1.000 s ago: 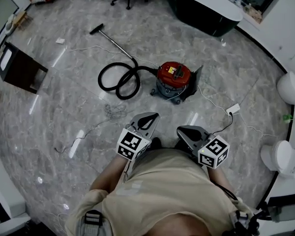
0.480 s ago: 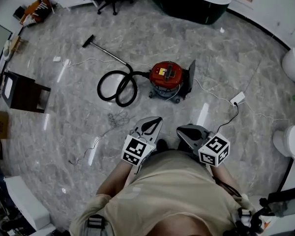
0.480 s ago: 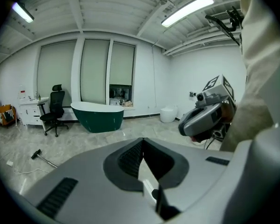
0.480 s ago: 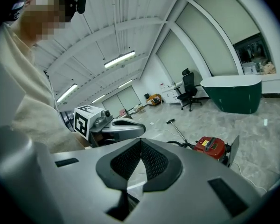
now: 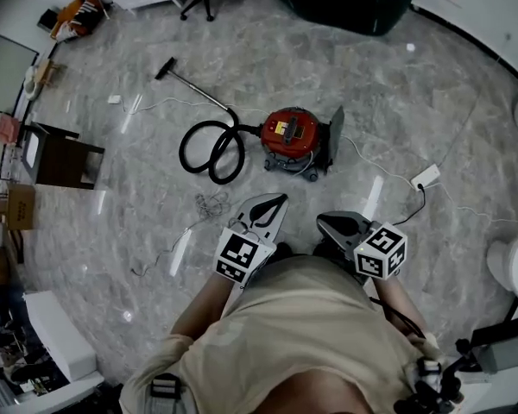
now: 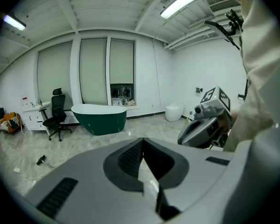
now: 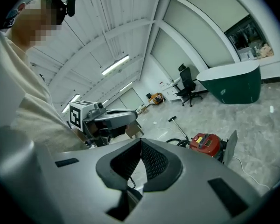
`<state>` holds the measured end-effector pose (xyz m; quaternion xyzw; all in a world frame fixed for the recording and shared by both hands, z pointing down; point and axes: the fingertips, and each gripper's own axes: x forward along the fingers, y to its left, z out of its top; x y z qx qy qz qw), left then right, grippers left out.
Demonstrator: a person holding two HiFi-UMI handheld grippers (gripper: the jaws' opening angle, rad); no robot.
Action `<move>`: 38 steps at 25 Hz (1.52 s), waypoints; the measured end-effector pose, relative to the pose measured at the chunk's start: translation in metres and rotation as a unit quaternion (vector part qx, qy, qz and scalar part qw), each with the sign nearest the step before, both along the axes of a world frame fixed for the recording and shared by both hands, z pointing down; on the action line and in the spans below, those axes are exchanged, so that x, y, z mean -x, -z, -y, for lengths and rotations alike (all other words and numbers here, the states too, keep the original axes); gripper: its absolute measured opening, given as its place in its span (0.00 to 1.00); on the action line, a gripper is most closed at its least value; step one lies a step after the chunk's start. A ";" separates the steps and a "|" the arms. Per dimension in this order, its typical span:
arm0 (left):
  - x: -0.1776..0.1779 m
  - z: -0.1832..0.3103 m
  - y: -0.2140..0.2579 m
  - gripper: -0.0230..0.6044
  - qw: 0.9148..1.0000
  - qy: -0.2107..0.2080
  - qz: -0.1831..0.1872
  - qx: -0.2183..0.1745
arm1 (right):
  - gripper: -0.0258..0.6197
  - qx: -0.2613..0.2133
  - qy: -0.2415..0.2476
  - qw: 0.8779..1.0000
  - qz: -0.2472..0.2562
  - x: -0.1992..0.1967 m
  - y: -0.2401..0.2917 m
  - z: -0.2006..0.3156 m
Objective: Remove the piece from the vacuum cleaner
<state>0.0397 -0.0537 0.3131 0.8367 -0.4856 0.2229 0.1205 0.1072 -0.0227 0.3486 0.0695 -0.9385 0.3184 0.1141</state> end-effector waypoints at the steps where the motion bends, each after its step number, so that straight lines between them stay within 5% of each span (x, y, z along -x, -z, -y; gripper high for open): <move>1: -0.002 0.003 0.001 0.04 1.000 0.010 0.005 -0.001 | 0.04 -0.003 0.009 1.000 0.000 -0.004 0.000 0.007; 9: -0.002 0.016 0.005 0.04 0.997 0.069 0.029 -0.008 | 0.04 -0.044 0.074 0.996 -0.007 -0.003 0.001 0.045; 16: 0.013 0.033 -0.007 0.04 0.997 0.075 0.022 0.004 | 0.04 -0.017 0.094 0.995 -0.024 0.010 -0.012 0.046; 25: 0.020 0.073 -0.029 0.04 1.000 -0.007 -0.011 0.023 | 0.04 -0.026 0.076 0.990 -0.118 0.037 -0.037 0.067; 38: 0.121 0.141 -0.038 0.04 0.995 -0.079 -0.054 0.034 | 0.04 0.005 -0.029 0.985 -0.168 0.121 -0.029 0.136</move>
